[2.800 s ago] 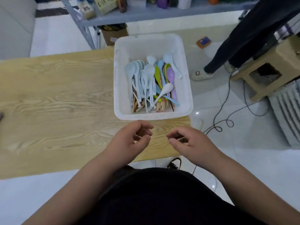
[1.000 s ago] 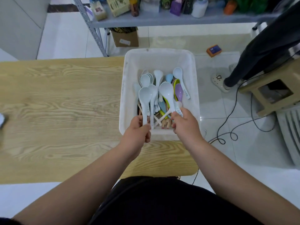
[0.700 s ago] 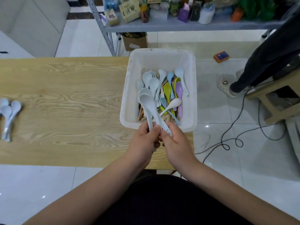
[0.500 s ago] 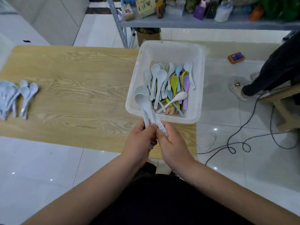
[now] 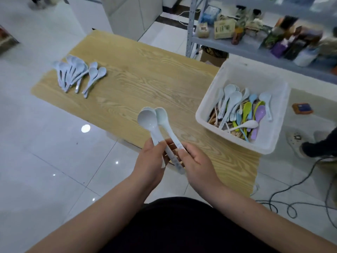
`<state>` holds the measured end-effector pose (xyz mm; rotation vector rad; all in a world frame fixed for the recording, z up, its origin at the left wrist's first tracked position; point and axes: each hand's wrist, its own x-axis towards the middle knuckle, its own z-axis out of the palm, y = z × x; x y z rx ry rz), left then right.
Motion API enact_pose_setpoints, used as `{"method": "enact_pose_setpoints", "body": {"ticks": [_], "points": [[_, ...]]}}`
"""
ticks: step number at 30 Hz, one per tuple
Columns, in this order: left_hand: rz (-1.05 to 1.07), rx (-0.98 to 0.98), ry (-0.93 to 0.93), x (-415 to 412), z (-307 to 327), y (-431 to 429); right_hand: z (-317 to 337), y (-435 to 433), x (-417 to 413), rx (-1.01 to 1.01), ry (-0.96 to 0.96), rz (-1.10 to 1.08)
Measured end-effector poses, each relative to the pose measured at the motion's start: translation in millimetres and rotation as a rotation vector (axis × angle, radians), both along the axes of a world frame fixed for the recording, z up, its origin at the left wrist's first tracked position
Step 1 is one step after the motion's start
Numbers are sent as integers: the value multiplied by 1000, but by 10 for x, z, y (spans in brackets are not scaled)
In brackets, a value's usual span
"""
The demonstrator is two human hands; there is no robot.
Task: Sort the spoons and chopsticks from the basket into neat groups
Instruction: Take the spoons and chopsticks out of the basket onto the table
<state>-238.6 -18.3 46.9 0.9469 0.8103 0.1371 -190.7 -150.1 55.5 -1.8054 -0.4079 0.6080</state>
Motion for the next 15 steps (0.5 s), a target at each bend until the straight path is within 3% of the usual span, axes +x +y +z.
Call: {"method": "enact_pose_setpoints", "body": {"ticks": [2,8,15], "points": [[17,42,7,-153,-13,330,12,343,-165,-59,-38,95],[92,139,77,-742,-47,1423,-15,1449,-631,-96,107,313],[0,416,126,-1311,-44,2330,-79,2403,-780,-100,241,246]]}}
